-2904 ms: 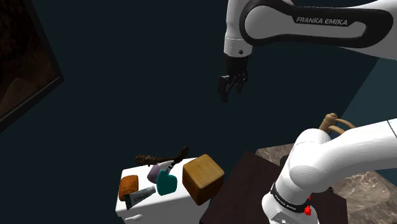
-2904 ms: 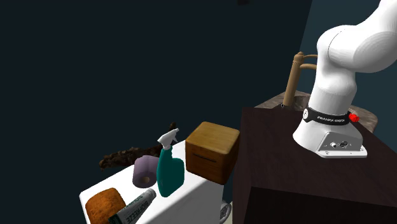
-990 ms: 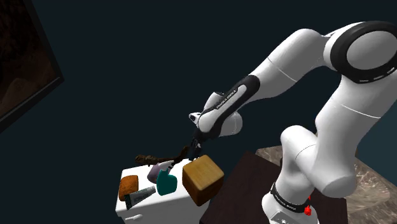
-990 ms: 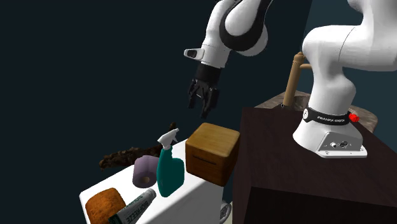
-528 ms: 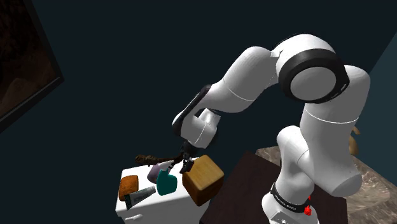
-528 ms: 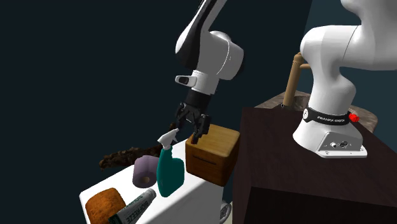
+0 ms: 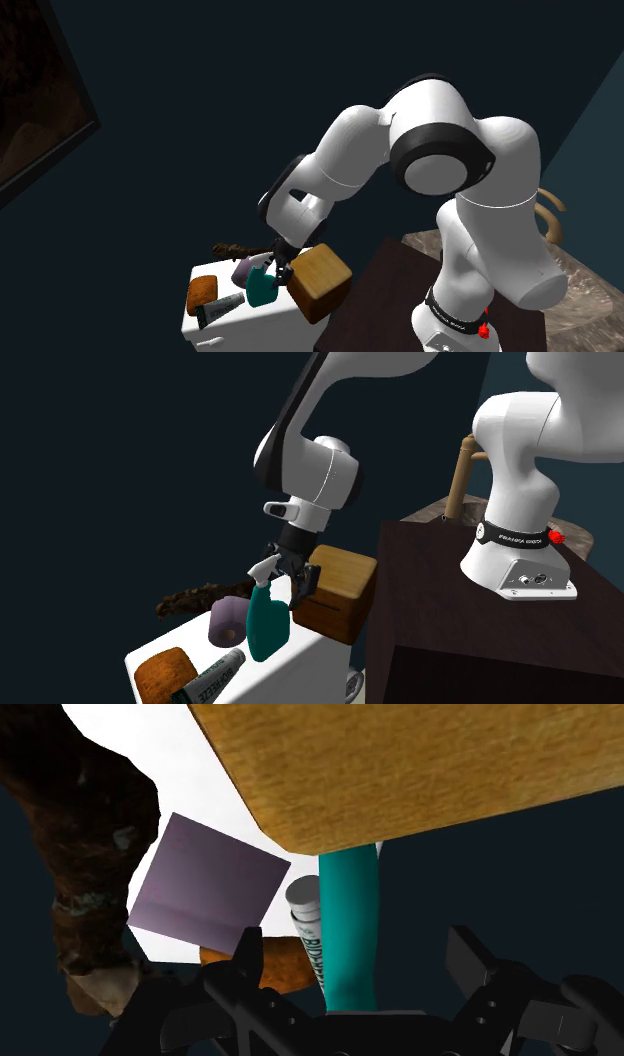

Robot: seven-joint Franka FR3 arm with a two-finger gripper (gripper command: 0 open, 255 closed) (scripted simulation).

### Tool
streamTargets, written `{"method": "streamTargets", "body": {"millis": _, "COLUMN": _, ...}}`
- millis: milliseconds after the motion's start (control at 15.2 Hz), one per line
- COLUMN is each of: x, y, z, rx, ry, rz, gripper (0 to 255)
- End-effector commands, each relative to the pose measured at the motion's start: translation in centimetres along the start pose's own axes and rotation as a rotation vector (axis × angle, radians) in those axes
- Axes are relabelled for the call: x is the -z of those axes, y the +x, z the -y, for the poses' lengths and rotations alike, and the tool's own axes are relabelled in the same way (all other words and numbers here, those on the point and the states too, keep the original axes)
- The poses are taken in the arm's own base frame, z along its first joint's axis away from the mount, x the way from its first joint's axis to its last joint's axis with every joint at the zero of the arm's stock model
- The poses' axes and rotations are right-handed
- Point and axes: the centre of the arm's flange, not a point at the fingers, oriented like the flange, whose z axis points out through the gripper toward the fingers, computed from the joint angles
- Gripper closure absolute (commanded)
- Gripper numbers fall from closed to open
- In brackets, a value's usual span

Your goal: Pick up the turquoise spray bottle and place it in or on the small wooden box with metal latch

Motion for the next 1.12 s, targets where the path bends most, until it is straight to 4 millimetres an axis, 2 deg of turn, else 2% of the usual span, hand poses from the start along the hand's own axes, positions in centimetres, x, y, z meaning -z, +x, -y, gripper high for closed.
{"method": "streamTargets", "body": {"millis": 0, "x": -1.1, "y": -0.1, "z": 0.0, "rx": 0.001, "ry": 0.0, "rz": -0.001, "gripper": 0}}
{"method": "streamTargets", "body": {"millis": 132, "x": -2.5, "y": -0.1, "z": 0.0, "rx": 0.001, "ry": 0.0, "rz": -0.001, "gripper": 0}}
{"method": "streamTargets", "body": {"millis": 660, "x": -2.5, "y": -0.1, "z": 0.0, "rx": 0.001, "ry": 0.0, "rz": -0.001, "gripper": 0}}
{"method": "streamTargets", "body": {"millis": 726, "x": -2.5, "y": -0.1, "z": 0.0, "rx": 0.001, "ry": 0.0, "rz": -0.001, "gripper": 255}}
{"method": "streamTargets", "body": {"millis": 1056, "x": -2.5, "y": -0.1, "z": 0.0, "rx": 0.001, "ry": 0.0, "rz": -0.001, "gripper": 255}}
